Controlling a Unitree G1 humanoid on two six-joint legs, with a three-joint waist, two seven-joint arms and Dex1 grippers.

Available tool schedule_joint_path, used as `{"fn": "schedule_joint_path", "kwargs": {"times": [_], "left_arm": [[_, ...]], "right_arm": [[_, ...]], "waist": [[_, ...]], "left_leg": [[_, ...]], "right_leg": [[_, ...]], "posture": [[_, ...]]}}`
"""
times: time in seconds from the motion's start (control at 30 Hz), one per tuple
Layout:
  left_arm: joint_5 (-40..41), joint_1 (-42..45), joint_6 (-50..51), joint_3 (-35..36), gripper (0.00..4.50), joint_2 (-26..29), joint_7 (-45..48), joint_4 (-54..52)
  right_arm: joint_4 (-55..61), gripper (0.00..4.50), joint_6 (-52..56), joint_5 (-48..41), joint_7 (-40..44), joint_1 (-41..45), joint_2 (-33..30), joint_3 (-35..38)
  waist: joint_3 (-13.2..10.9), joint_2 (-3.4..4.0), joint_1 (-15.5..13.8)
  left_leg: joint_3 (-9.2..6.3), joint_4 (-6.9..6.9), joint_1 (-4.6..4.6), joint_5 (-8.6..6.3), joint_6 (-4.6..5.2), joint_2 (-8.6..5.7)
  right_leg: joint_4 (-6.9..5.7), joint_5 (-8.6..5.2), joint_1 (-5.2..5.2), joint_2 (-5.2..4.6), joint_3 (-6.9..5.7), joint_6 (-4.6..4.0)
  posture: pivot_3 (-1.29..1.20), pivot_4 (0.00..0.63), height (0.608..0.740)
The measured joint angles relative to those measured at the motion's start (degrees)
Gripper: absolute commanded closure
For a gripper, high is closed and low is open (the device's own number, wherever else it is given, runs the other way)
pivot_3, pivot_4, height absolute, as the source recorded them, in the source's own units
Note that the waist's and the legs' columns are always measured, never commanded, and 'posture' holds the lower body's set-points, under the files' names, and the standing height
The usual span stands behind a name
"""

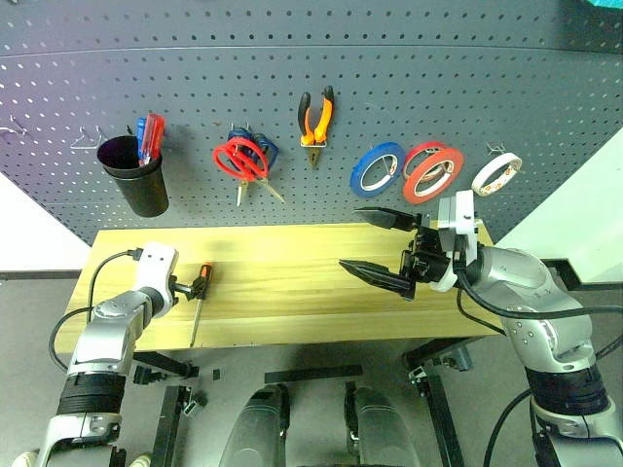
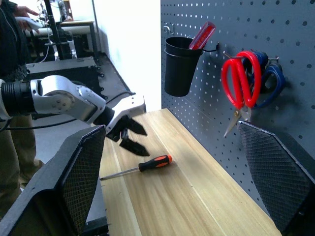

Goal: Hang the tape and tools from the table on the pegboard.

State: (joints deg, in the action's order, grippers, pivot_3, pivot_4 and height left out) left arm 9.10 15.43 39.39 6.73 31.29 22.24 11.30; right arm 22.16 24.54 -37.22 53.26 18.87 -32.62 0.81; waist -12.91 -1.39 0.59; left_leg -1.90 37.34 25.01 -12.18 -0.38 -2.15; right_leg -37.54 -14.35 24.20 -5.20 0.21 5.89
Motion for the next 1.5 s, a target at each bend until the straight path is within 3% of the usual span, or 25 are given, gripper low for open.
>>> {"fn": "schedule_joint_path", "kwargs": {"times": [0.27,0.6,1.03,1.4,1.5], "left_arm": [[-1.63,6.8,17.55,-3.52,0.04,-0.99,-2.5,6.34],[-1.63,9.68,23.61,-3.72,0.04,-2.92,-3.72,8.91],[-2.22,15.54,23.46,-3.75,0.04,-5.0,-4.89,15.81],[-2.46,24.4,16.56,-3.06,0.04,-7.02,-6.42,29.74],[-2.45,25.41,15.8,-2.87,0.67,-7.03,-6.5,31.66]], "right_arm": [[0.32,0.0,0.5,0.0,-0.07,-1.19,-0.37,-0.19],[1.46,0.0,1.43,0.0,-0.01,-2.24,-1.81,-0.46],[2.47,0.0,1.51,-0.01,-1.05,-3.51,-1.81,-0.66],[2.52,0.0,1.53,0.0,-1.32,-3.93,-1.83,-1.01],[2.53,0.0,1.53,0.0,-1.42,-4.2,-1.9,-1.01]], "waist": [[0.0,-0.01,0.08],[-0.03,-0.04,-0.05],[-0.05,-0.04,0.07],[-0.06,-0.05,0.13],[-0.06,-0.05,0.15]], "left_leg": [[0.01,-0.01,0.0,0.0,0.0,0.0],[0.0,-0.07,0.02,-0.01,0.0,0.0],[0.0,-0.23,0.16,-0.03,0.02,0.0],[0.01,-0.24,0.28,-0.06,0.07,-0.02],[0.01,-0.24,0.28,-0.06,0.06,-0.01]], "right_leg": [[0.01,0.0,0.02,-0.02,0.01,0.0],[0.07,-0.01,0.03,-0.25,0.05,-0.02],[0.3,-0.01,0.16,-0.29,0.13,-0.02],[0.39,-0.01,0.24,-0.3,0.11,-0.01],[0.38,-0.01,0.24,-0.29,0.11,-0.01]], "posture": [[-0.02,0.201,0.727],[-0.03,0.226,0.727],[-0.04,0.231,0.727],[-0.05,0.23,0.727],[-0.05,0.23,0.727]]}}
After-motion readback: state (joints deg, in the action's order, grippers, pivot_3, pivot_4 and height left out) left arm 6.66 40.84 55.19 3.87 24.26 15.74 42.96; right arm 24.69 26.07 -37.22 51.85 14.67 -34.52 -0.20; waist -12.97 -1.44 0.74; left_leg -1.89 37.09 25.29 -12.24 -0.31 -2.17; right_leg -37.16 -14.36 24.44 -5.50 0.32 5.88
